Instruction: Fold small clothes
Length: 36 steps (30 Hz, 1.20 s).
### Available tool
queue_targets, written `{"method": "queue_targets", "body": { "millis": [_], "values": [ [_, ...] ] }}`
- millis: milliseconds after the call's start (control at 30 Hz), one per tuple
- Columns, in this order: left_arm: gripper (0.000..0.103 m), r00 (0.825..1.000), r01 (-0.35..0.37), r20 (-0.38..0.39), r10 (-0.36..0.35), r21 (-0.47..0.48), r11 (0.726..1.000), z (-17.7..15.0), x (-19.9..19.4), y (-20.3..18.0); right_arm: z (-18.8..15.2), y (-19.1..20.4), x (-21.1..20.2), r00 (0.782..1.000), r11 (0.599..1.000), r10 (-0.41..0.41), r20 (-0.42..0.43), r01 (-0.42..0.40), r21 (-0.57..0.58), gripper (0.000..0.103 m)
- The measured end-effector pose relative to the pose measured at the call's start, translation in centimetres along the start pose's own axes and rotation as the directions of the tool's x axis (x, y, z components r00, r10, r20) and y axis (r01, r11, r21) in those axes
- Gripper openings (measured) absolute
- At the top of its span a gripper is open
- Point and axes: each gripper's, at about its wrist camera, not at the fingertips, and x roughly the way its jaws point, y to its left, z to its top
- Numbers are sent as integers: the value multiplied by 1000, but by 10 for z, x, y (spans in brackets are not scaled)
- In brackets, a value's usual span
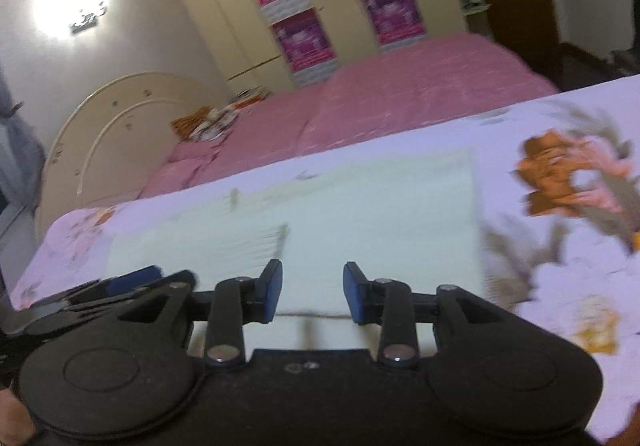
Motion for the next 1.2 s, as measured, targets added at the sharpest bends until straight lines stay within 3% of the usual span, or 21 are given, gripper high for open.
{"method": "queue_targets", "body": {
  "millis": [233, 300, 400, 533, 733, 1133, 1200],
  "values": [
    [67, 980, -187, -74, 183, -59, 981, -29, -29, 64, 2, 11, 51, 993, 994, 75, -91, -66, 91, 35],
    [67, 970, -229, -99, 222, -59, 972, -34, -29, 69, -1, 17, 66, 990, 992, 79, -120, -66, 107, 30],
    [67, 965, -240, -131, 227, -86, 967, -35, -18, 70, -2, 33, 73, 992, 999, 47, -119, -43, 33, 6],
    [67, 976, -202, -111, 189, -125, 971, -31, -10, 67, 5, 52, 59, 997, 997, 58, -44, -60, -47, 6],
    [67, 977, -201, -97, 189, -130, 971, -21, 11, 63, 25, 66, 27, 995, 992, 85, 57, -79, -101, 6],
    [67, 962, -244, -147, 228, -100, 965, -18, 33, 58, 37, 28, 3, 991, 999, 14, 129, -9, -41, 6],
    [67, 971, -218, -129, 202, -124, 968, -16, 28, 61, 39, 25, 2, 991, 1000, 7, 131, -3, -31, 6]
  ]
}}
